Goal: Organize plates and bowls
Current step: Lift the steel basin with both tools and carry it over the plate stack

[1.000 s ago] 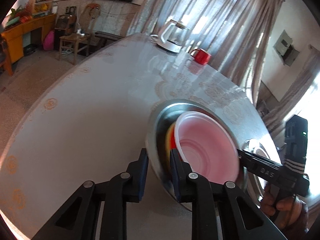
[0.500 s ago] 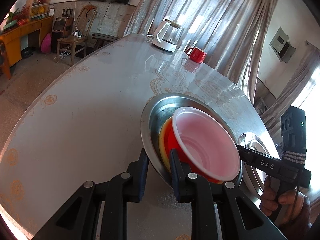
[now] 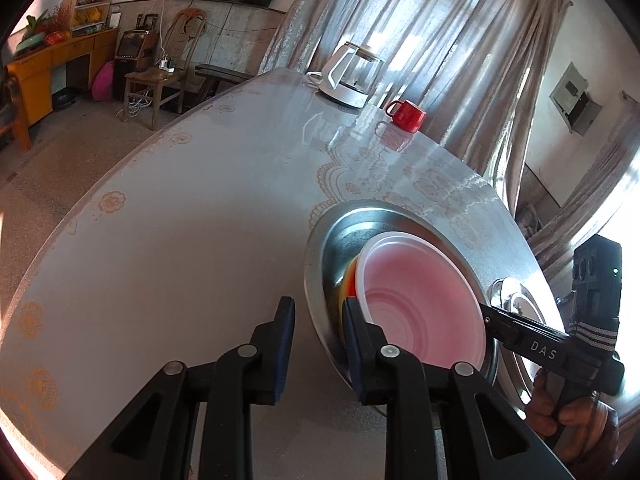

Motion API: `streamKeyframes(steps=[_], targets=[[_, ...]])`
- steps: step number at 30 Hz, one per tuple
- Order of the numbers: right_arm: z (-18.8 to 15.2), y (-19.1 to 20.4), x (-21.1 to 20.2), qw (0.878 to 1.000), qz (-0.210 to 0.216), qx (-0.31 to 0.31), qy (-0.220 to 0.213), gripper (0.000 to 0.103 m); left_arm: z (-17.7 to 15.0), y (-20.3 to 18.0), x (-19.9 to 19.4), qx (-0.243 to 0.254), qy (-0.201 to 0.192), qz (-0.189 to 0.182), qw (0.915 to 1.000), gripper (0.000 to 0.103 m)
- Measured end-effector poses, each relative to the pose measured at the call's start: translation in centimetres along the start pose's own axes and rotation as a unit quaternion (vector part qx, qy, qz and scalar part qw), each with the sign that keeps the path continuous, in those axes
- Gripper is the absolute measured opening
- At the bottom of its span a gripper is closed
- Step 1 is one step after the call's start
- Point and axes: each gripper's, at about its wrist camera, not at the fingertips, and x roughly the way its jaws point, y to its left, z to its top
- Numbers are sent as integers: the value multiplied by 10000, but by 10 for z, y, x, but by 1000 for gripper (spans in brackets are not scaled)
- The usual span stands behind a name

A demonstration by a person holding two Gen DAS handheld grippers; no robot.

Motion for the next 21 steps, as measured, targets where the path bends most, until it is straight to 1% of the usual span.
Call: streamKeyframes(steps=[2,5,21], targets=[[-1,0,-1,10000,22,21,9,20,-3,-4,-2,111,1,-42,9999,21],[-1,-2,-3,10000,54,54,17,19,-6,-8,-5,247,-18,29,9997,21],[-9,-3,-9,9997,186,147,60,19,-14,-12,-15,245,-49,-7,9997,21]])
